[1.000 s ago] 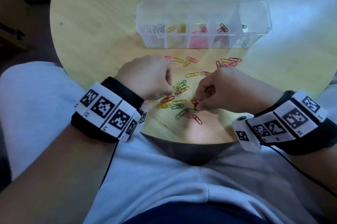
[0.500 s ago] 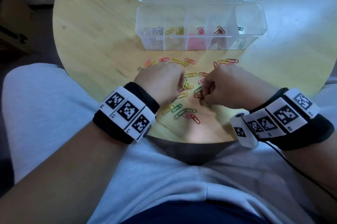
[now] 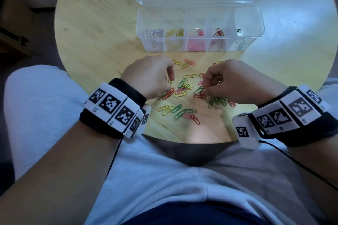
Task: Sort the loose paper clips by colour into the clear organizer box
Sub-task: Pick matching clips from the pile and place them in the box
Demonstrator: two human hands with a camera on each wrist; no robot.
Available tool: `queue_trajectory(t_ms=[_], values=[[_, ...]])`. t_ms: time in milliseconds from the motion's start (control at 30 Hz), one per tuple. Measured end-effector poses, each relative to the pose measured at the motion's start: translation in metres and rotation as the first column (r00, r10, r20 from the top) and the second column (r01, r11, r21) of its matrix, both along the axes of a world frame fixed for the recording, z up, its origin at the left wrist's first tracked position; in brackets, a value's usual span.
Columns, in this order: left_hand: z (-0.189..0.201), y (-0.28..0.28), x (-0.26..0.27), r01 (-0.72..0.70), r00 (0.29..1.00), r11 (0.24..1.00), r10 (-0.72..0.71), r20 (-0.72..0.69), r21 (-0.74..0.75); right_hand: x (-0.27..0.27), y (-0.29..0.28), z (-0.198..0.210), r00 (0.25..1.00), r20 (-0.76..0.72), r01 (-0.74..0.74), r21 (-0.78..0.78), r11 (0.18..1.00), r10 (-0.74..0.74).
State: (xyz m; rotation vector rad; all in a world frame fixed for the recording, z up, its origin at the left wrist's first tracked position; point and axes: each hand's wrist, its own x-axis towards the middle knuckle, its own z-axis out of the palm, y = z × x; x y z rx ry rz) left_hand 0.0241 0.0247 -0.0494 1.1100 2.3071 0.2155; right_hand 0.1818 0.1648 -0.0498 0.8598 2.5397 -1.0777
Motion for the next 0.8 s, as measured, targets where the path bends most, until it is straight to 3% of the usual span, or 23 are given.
queue_trajectory(t_ms=[233, 567, 633, 733, 800], values=[[0.003, 0.002, 0.008, 0.048, 0.999, 0.99, -0.051, -0.013, -0.135, -0.001, -0.002, 0.002, 0.999, -0.014, -0.051, -0.042, 0.998, 0.051], [0.003, 0.003, 0.006, 0.037, 0.999, 0.997, -0.037, 0.001, -0.071, -0.003, -0.001, 0.007, 0.985, -0.019, 0.157, -0.287, 0.945, -0.17], [0.004, 0.002, 0.004, 0.028, 0.999, 0.999, -0.027, 0.029, -0.033, -0.004, -0.001, 0.007, 0.976, -0.029, 0.188, -0.4, 0.897, -0.217], [0.007, 0.002, 0.002, 0.0, 0.996, 0.999, -0.003, 0.085, 0.041, -0.005, -0.002, 0.01, 0.934, -0.043, 0.261, -0.592, 0.762, -0.354], [0.009, 0.001, 0.0, 0.008, 0.994, 0.998, -0.016, 0.111, 0.066, -0.006, -0.002, 0.01, 0.915, -0.052, 0.277, -0.64, 0.717, -0.4]])
